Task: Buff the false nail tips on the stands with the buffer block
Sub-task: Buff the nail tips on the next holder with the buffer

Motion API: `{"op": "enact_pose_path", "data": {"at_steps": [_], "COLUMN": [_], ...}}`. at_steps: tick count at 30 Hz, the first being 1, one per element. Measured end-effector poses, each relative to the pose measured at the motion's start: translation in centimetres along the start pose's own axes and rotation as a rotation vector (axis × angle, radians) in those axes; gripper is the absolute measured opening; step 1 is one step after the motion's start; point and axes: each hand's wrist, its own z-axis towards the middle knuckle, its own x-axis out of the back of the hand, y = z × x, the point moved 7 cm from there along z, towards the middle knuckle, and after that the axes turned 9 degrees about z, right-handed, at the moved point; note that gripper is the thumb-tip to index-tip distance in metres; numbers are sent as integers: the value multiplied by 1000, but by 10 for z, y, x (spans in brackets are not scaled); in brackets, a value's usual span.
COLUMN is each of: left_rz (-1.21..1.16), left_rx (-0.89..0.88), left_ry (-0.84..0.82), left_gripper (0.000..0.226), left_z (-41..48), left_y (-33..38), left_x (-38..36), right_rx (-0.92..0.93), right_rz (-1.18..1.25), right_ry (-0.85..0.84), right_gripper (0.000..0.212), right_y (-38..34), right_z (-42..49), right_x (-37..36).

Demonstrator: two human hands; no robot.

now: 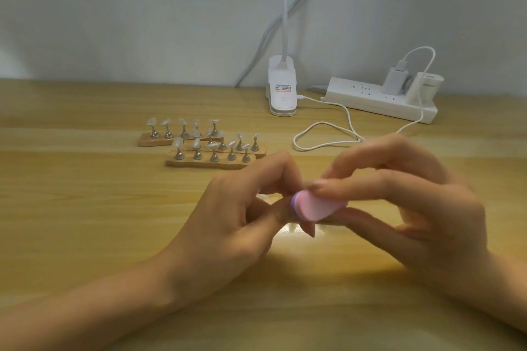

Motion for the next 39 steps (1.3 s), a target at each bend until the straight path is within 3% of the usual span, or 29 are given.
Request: {"op": "enact_pose_path", "data": {"at_steps": [4, 15, 19, 35, 39], "left_rz": [-8, -8, -27, -12, -32], "left_rx": [11, 0, 2, -21, -4], "left_ry": [19, 31, 25, 8, 16], "left_gripper": [15, 10, 12, 9, 13], "left_z": [0, 1, 1, 2, 1], "left_y": [-2, 0, 0, 2, 1], "left_x": [1, 2, 2, 0, 1], "right_rx": [-60, -17, -79, 12, -41], "right_rz": [20, 8, 52, -77, -38], "right_ry": [39, -43, 28, -39, 22], "right_gripper": [22, 21, 22, 21, 23], "right_y": [8, 2, 8, -2, 5], "right_z": [0, 2, 3, 2, 3], "right_x": [5, -5, 1, -3, 3]}}
